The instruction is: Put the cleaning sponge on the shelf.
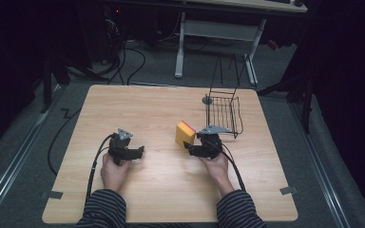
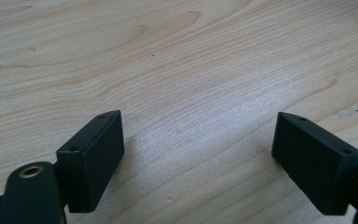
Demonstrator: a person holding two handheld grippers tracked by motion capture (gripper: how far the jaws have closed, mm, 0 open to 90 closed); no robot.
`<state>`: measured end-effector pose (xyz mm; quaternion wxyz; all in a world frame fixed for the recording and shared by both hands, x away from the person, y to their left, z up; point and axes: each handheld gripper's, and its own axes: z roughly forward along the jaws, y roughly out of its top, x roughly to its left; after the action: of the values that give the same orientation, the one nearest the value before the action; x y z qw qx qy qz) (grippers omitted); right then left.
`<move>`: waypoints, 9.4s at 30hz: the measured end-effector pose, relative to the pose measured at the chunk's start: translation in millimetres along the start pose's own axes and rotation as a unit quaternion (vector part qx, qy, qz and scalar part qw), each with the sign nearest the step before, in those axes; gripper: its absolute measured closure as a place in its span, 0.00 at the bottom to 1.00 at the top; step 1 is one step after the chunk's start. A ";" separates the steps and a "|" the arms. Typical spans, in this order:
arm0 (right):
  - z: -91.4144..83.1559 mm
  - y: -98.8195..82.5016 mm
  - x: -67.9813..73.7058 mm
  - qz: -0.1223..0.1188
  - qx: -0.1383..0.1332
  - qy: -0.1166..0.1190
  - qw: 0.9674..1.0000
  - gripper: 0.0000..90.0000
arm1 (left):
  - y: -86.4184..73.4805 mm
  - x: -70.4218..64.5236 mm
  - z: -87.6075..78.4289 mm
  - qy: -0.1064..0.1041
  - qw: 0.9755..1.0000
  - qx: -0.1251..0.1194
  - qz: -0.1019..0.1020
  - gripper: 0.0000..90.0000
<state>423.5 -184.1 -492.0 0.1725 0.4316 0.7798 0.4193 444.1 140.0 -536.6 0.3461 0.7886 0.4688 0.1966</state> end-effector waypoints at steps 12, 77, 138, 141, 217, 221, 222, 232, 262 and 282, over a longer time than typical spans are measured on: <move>20.0 -3.4 -2.9 0.010 0.008 -0.002 1.000 0.39 | 0.0 0.0 0.0 0.000 1.000 0.000 0.000 0.19; -36.4 6.1 -1.0 -0.017 -0.036 0.020 0.999 0.68 | 0.0 0.2 0.0 -0.001 1.000 0.000 0.000 0.19; -99.6 22.1 -57.4 0.017 -0.077 -0.039 0.996 0.68 | 0.0 0.1 0.0 -0.001 1.000 0.000 0.000 0.19; -98.7 23.4 -62.1 0.023 -0.073 -0.047 0.996 0.68 | 0.0 0.1 0.0 -0.001 1.000 0.000 0.000 0.19; -12.2 27.5 -132.9 0.077 0.016 -0.172 0.982 0.62 | 0.0 0.1 0.0 -0.001 1.000 0.000 0.000 0.20; -11.8 27.7 -132.6 0.078 0.015 -0.172 0.982 0.58 | 0.0 0.1 0.0 -0.001 1.000 0.000 0.000 0.20; -11.6 27.6 -132.5 0.079 0.015 -0.171 0.982 0.55 | 0.0 0.1 0.0 -0.001 1.000 0.000 0.000 0.20; -20.9 24.0 -133.6 0.095 0.001 -0.168 0.981 0.32 | -0.1 0.0 0.0 -0.001 1.000 0.000 0.000 0.20; -76.7 16.3 -119.8 0.104 -0.034 -0.127 0.986 0.29 | 0.0 0.1 0.0 -0.001 1.000 0.000 0.001 0.19; -128.7 -2.8 -110.2 0.129 -0.094 -0.111 0.981 0.35 | 0.0 0.1 0.0 -0.001 1.000 0.000 0.001 0.20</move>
<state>403.4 -340.0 -428.7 0.2421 0.5544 0.6509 0.4586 444.2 140.1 -536.6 0.3464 0.7891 0.4678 0.1964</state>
